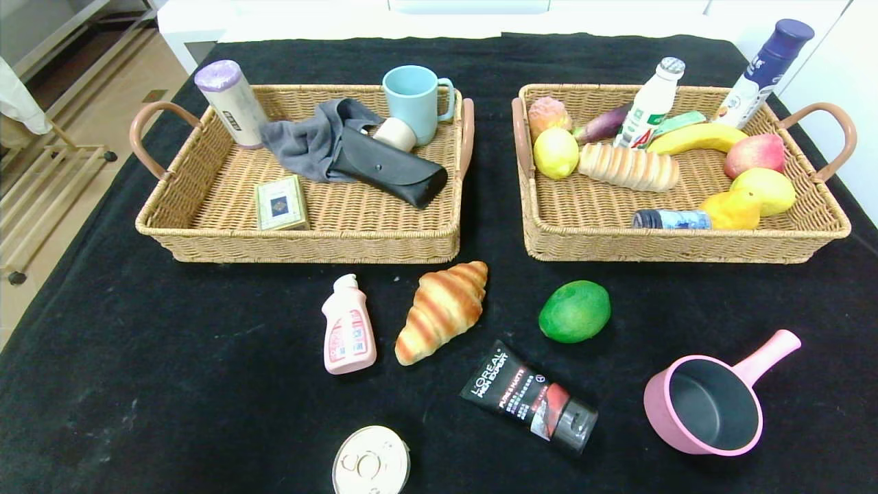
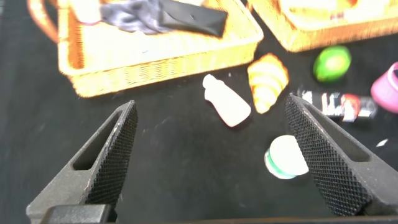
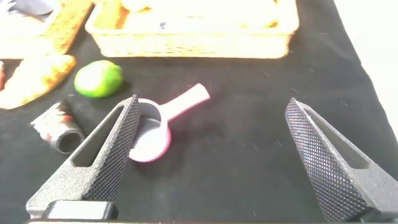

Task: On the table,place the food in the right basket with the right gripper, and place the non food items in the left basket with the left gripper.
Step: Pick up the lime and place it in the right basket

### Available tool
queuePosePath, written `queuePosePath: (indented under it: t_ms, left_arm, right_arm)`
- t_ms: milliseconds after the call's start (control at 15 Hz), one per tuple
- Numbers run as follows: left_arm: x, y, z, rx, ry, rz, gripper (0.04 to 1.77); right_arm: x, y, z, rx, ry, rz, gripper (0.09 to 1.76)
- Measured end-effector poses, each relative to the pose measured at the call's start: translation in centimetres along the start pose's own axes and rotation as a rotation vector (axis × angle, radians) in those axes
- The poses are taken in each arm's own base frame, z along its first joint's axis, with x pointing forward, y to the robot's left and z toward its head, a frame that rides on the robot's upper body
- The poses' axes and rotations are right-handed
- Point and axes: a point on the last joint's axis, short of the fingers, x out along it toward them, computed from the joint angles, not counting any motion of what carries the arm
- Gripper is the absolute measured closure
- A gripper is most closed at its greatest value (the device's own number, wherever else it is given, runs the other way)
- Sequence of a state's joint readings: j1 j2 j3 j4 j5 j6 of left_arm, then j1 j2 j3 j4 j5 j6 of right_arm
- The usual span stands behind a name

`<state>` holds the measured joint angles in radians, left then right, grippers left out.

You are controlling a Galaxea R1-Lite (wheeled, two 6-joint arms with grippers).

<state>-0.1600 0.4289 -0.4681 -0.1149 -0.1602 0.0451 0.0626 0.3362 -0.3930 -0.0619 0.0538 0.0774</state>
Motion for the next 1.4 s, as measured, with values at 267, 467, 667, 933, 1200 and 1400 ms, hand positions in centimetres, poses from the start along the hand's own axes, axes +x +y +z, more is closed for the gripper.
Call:
queuePosePath:
  t_ms: [267,467,667,933,1200,1400]
  left_arm:
    - [5.1,0.3,0.6,0.087,0.129,-0.16,0.09]
    - [8.6,-0.4,1.1,0.085,0.189,-0.308,0.09]
    - [11.7,-1.7,1.4,0.107,0.23,-0.422,0.09]
    - [14.7,-2.5,1.3,0.128,0.259,-0.452,0.09]
    - [15.9,-2.8,0.3,0.136,0.168,-0.424,0.09]
    - [16.0,-2.9,-0.7,0.137,0.205,-0.423,0.09]
  right_arm:
    - [3.7,0.4,2.6,-0.026,0.098,0.164,0.14]
    - [6.5,1.1,3.2,-0.032,0.17,0.27,0.14]
    - [8.7,2.3,3.5,-0.043,0.223,0.321,0.14]
    - [10.8,3.6,3.8,-0.053,0.247,0.352,0.14]
    - [11.5,4.0,3.6,-0.057,0.272,0.358,0.14]
    - [11.8,4.1,3.4,-0.06,0.285,0.359,0.14]
